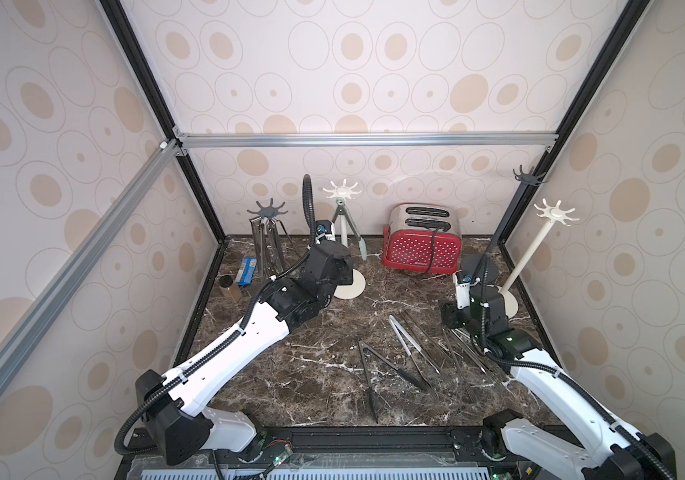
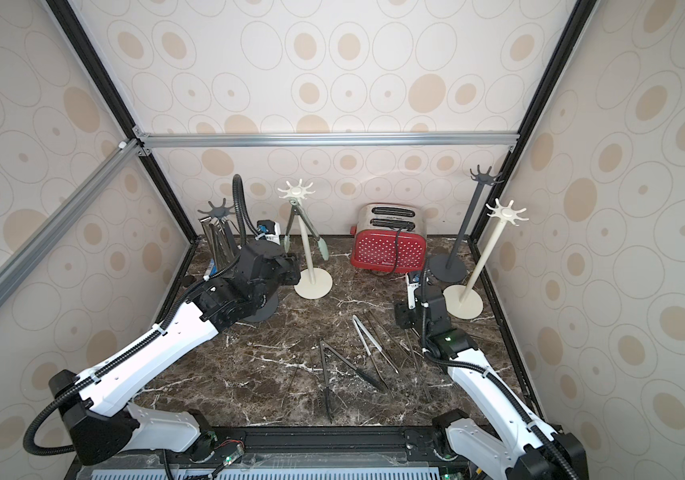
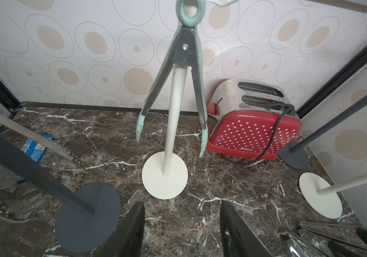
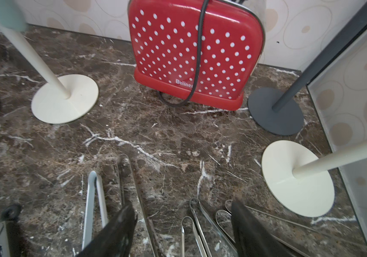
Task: Hang food tongs on kitchen utensil racks
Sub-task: Hang the food tongs on the rack, then move the food tongs to the center of the board.
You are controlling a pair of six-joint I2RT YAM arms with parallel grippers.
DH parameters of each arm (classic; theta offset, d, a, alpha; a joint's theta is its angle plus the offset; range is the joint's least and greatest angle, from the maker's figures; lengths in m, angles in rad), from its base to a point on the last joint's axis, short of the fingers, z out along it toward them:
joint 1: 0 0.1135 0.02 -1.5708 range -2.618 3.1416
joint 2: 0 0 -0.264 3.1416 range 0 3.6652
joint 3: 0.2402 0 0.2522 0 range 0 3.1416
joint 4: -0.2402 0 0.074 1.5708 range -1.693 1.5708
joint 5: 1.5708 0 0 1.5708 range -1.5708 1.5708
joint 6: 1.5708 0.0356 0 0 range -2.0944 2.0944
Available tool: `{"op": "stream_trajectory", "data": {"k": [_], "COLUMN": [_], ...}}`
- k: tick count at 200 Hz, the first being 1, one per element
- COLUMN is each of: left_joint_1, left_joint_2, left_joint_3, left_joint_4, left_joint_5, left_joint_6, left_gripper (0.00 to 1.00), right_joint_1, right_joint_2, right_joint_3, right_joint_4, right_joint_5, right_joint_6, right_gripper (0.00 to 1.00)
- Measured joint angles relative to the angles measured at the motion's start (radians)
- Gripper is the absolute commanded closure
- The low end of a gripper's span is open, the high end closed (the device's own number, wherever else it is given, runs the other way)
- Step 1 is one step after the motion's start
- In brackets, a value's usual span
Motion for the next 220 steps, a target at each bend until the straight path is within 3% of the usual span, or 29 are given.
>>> {"op": "stream_trajectory", "data": {"k": [89,149,198,220], "left_joint_1": [0.138,0.146,0.154,0.155], "left_joint_2": [-0.152,-0.302,-0.352,-0.365], "left_joint_3": [-0.338,-0.446,-0.526,-0.560], "left_joint_4": [0.093,0.140,0.172,0.198], "left_joint_5": [0.288,0.365,0.390,0.406], "left_joint_6": [-0.026,-0.034,-0.049,-0.061], "left_gripper": [0.48,0.48,0.48,0.47], "right_joint_1": [-0.169,-0.236,-0.243,-0.273], "right_joint_2": [0.193,0.386,0.401,0.426], "right_joint_3": [0.147,0.266,0.274,0.306], "right_joint_4": [-0.219,-0.384,-0.445,-0.460], "right_joint_5": [0.100,0.078,0.066,0.075], "right_joint_6": [0.014,-0.056,-0.097,-0.127], "right_gripper": [0.33,0.37,0.38,0.43]}}
